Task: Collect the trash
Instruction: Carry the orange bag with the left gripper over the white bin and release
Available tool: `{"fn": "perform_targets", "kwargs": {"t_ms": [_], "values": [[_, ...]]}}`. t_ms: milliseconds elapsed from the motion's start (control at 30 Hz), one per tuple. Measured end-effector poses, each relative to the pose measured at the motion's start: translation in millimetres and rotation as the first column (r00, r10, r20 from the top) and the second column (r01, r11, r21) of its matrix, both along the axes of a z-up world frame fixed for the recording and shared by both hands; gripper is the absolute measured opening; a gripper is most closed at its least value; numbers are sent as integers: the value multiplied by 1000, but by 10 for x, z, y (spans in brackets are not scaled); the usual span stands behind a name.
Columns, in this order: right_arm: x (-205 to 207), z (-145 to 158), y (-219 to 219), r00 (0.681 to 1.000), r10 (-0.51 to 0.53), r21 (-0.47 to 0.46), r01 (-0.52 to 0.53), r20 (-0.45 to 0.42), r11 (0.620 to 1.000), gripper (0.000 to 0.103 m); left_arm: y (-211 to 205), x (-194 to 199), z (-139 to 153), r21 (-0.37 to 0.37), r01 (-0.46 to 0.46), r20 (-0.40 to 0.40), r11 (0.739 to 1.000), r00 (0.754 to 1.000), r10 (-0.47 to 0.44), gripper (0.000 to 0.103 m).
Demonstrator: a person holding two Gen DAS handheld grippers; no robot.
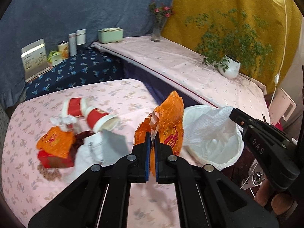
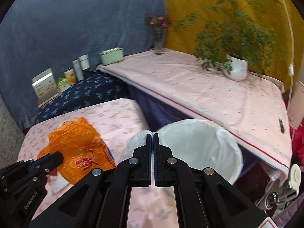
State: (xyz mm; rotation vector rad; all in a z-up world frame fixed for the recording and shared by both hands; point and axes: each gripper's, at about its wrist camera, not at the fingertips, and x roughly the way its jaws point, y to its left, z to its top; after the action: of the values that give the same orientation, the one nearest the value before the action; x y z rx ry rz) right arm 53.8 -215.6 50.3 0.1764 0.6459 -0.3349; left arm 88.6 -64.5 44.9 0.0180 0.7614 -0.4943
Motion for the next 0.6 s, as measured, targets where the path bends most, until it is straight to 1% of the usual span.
{"fn": "perform_targets", "kwargs": {"t_ms": [233, 367, 500, 567, 600], "values": [[-81, -158, -698, 992, -124, 11, 124, -24, 992, 2, -656, 35, -33, 26, 100, 4, 995, 995, -100, 3], [-68, -259, -933, 987, -153, 33, 155, -46, 987, 2, -1016, 72, -37, 49, 141, 21, 989, 990, -142, 3], [-36, -359, -1057, 984, -163, 52, 167, -71, 985, 2, -1271, 130, -74, 59, 161, 9, 985, 987, -162, 4], [-26, -404, -1081, 983, -165, 60, 170, -81, 984, 3, -1358, 157, -82, 53, 160, 12, 986, 987, -161, 6], [-29, -420, -1086, 983, -165, 64, 171, -80, 983, 6, -1383, 168, -86, 55, 150, 14, 987, 988, -151, 15]]}}
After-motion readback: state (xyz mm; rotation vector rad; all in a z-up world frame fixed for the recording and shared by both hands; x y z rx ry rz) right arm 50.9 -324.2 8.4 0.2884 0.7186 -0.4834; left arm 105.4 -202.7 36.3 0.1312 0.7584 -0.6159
